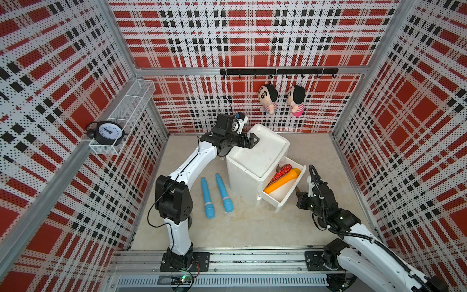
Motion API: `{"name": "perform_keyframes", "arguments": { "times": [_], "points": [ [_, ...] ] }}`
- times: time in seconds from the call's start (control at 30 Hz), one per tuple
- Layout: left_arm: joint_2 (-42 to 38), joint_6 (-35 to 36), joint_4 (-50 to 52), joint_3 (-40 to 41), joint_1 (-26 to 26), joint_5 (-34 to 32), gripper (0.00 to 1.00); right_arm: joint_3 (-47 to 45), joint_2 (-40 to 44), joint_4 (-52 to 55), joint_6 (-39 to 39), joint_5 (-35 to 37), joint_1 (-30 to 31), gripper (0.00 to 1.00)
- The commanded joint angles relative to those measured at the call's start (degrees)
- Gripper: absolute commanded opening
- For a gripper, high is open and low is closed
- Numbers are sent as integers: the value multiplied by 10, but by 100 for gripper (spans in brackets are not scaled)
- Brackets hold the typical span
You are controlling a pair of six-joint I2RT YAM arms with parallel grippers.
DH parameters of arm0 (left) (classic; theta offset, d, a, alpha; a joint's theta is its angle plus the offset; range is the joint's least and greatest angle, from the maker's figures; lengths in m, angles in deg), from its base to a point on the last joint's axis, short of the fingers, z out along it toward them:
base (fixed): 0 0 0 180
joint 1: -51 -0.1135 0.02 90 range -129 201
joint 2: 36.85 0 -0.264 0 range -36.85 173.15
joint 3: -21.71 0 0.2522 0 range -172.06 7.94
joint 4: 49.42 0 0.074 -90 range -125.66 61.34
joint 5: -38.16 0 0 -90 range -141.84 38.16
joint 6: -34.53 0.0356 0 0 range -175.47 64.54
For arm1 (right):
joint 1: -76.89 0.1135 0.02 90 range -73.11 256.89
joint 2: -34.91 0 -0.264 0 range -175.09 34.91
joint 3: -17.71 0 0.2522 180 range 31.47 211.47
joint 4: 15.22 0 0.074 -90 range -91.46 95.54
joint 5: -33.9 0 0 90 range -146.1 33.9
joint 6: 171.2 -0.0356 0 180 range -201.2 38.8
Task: Take the microphone out of the drawer
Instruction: Open the drawer in the storage box, then pick up the microphone from the drawer.
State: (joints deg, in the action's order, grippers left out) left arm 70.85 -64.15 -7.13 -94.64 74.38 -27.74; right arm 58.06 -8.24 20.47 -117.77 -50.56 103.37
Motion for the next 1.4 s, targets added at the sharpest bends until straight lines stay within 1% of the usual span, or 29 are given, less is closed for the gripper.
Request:
{"name": "perform_keyframes", "arguments": {
  "times": [0.0, 0.13, 0.33, 0.4, 0.6, 0.63, 0.67, 0.73, 0.77, 0.8, 0.87, 0.9, 0.97, 1.0, 1.03, 1.13, 1.17, 1.23, 1.37],
  "points": [
    [22, 12, 28, -6, 0, -27, 98, 17, -14, 97, -51, 51, 18, 0],
    [22, 12, 30, -8, -1, -33, 98, 34, -20, 135, -85, 112, 31, 0],
    [21, 11, 32, -8, -3, -43, 98, 37, 45, 171, -125, 157, 36, 0],
    [23, 8, 31, -8, -3, -43, 98, 41, 55, 182, -134, 166, 36, 0],
    [24, 7, 31, -10, -3, -38, 98, 36, 51, 162, -132, 155, 36, 0],
    [22, 7, 31, -10, -3, -39, 98, 35, 52, 159, -133, 155, 36, 1],
    [22, 8, 32, -10, -2, -39, 98, 35, 53, 155, -132, 154, 37, 11],
    [22, 10, 32, -10, -2, -39, 98, 43, 55, 154, -130, 157, 36, 36],
    [21, 10, 32, -10, -2, -39, 98, 48, 57, 156, -128, 159, 36, 46],
    [22, 10, 33, -10, -2, -39, 98, 55, 58, 159, -127, 163, 36, 54],
    [21, 13, 34, -11, -1, -37, 98, 76, 60, 174, -123, 171, 36, 62],
    [20, 13, 34, -11, -1, -35, 98, 87, 62, 183, -120, 176, 36, 72],
    [17, 16, 34, -12, 0, -29, 98, 110, 64, 197, -113, 183, 36, 84],
    [16, 16, 34, -13, 0, -30, 98, 121, 64, 204, -108, 186, 36, 97],
    [14, 17, 34, -13, 0, -30, 98, 131, 62, 208, -100, 189, 36, 100],
    [9, 22, 34, -15, -1, -33, 98, 164, 48, 221, -91, 196, 36, 100],
    [8, 24, 35, -18, -2, -34, 98, 174, 41, 229, -72, 198, 37, 100],
    [4, 28, 38, -25, -2, -38, 98, 194, 24, 236, -62, 199, 36, 100],
    [-8, 35, 42, -35, -9, -46, 98, 229, -16, 224, -30, 167, 36, 100]
  ]
}}
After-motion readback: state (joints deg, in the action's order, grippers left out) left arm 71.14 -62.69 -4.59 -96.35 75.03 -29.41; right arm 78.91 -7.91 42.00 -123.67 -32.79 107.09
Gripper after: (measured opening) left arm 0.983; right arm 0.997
